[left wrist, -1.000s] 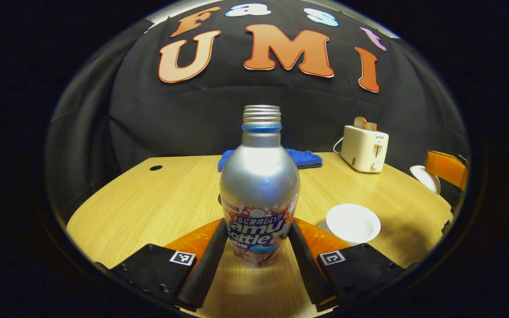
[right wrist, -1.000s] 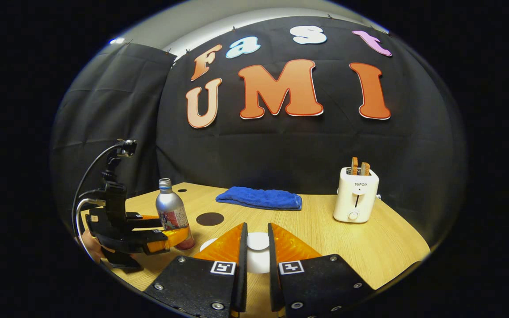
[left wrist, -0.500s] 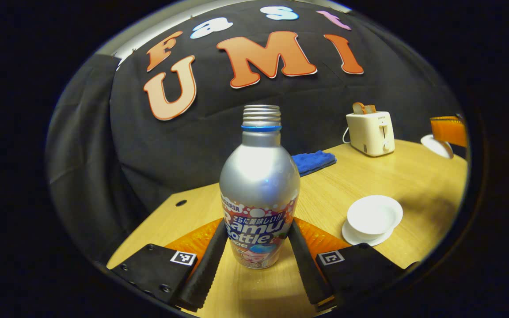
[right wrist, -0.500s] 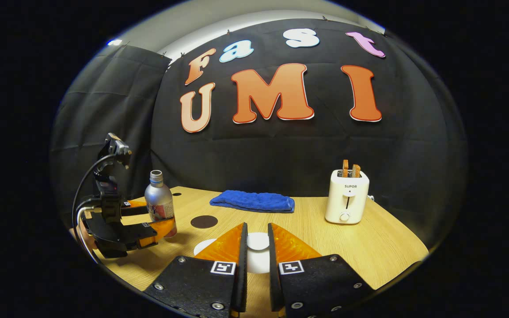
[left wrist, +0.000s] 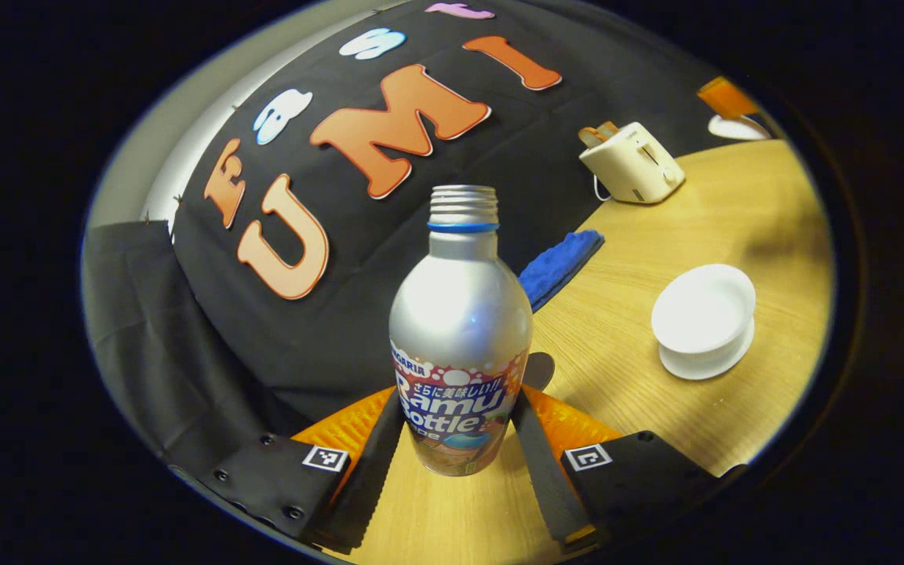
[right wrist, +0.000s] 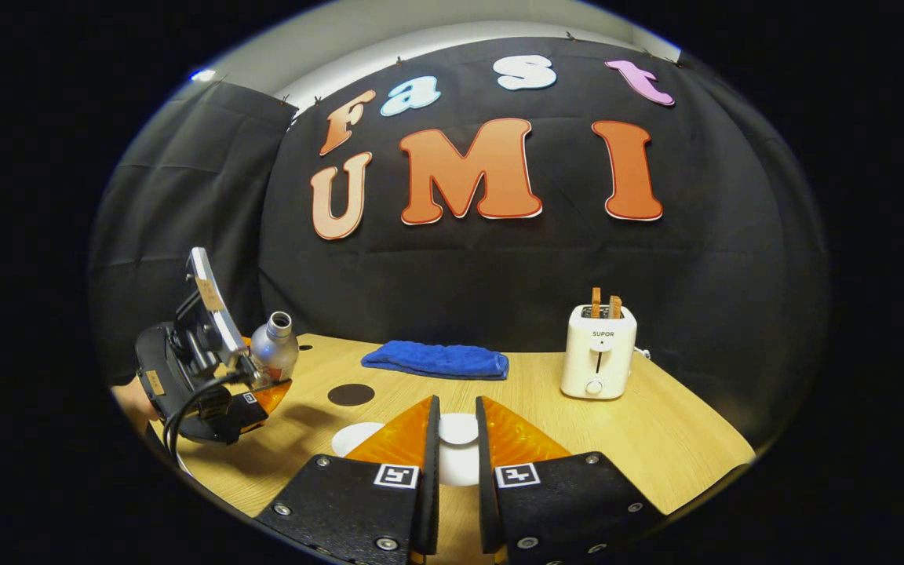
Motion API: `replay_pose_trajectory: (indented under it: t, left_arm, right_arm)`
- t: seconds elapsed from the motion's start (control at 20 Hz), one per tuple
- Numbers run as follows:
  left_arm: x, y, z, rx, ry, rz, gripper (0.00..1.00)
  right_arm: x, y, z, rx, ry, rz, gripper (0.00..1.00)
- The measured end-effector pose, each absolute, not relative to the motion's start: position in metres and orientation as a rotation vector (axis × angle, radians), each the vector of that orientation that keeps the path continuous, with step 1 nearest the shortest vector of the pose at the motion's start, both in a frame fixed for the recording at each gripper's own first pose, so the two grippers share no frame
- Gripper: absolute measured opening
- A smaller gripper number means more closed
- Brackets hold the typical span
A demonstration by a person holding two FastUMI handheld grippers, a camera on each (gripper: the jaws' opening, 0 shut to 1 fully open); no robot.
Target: Open the teacup lid with one hand, grasp the water bottle and pour water into the teacup with the other hand; after pouring, place the water bottle on the coaster and then close the teacup lid.
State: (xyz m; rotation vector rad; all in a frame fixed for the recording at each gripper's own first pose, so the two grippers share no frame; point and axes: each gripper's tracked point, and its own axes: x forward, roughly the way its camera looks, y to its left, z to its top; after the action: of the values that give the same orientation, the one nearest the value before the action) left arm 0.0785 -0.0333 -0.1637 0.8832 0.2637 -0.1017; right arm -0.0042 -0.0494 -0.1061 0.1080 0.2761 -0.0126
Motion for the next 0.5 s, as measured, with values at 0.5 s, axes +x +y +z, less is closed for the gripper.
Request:
replay_pose_trajectory:
  t: [0.5]
  left_arm:
    - [0.081, -0.022, -0.165, 1.266, 0.226, -0.127, 0.85]
  right_arm:
    - [-0.013, -0.070, -0.103, 0.061, 0.267, -0.057, 0.21]
